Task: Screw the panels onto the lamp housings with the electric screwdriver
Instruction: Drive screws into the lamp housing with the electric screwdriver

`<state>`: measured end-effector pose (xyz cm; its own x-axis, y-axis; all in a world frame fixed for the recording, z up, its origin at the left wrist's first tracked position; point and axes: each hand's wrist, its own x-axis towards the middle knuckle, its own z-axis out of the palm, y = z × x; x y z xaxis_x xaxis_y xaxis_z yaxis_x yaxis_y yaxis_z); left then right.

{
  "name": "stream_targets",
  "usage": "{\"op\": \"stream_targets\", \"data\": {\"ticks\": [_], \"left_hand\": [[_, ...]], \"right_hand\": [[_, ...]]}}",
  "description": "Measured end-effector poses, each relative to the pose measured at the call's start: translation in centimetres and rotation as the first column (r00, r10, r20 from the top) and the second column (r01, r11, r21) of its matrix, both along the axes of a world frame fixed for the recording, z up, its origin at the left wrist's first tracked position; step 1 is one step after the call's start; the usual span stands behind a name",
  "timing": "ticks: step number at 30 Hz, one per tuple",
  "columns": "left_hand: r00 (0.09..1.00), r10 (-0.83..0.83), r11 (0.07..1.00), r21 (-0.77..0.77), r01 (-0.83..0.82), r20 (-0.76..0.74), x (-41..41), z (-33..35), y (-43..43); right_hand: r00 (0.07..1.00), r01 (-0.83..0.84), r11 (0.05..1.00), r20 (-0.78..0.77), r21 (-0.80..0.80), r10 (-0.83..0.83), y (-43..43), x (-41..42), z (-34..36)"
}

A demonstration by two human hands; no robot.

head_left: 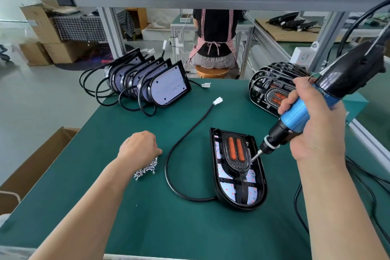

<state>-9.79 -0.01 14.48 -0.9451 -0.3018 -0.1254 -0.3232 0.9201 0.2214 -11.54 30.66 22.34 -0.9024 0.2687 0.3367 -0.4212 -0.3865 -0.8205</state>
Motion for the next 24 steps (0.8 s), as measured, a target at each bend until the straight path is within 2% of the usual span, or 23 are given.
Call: {"op": "stream_targets", "data": {"ticks": [3,5,8,10,11,14,17,19,22,24], "left_hand": [[0.983,-0.013,0.999,0.045,0.022,-0.183,0.4,0.4,0.2],[0.945,0.040,0.968,0.248,0.044,-0.324,0.8,1.1,0.8],[0.928,0.128,0.781,0.612,0.124,-0.351,1.5,2.3,3.2],[0.926,0.157,0.684,0.714,0.149,-0.343,1.7,2.3,4.7],[0.918,0.170,0.699,0.701,0.143,-0.358,1.7,2.3,5.2],[0.912,0.133,0.867,0.492,0.082,-0.387,1.2,2.0,5.1],[0.970,-0.017,0.927,0.360,0.106,-0.242,1.0,1.8,4.6],[0.973,-0.179,0.921,0.324,0.217,-0.145,1.1,1.6,5.0],[0.888,-0.459,0.842,0.306,0.445,-0.030,1.6,0.8,6.8],[0.850,-0.521,0.813,0.262,0.520,-0.072,2.1,-0.3,8.3]], "right_hand": [[0.999,0.046,0.999,0.019,-0.029,-0.046,-0.2,0.4,-0.1],[0.996,0.086,0.995,0.027,-0.048,-0.085,-0.2,0.7,-0.1],[0.992,0.124,0.990,0.016,-0.062,-0.124,-0.3,1.1,0.0],[0.990,0.143,0.987,0.009,-0.076,-0.143,-0.4,1.3,0.0],[0.988,0.152,0.984,0.007,-0.089,-0.152,-0.4,1.4,0.1],[0.986,0.165,0.977,0.014,-0.138,-0.165,-0.3,1.8,0.2],[0.986,0.165,0.971,0.041,-0.173,-0.161,0.0,2.2,-0.2],[0.985,0.168,0.967,0.059,-0.193,-0.159,0.3,2.4,-0.5],[0.982,0.183,0.959,0.079,-0.214,-0.170,0.6,2.4,-0.6],[0.982,0.184,0.957,0.082,-0.223,-0.170,0.8,2.5,-0.5]]}}
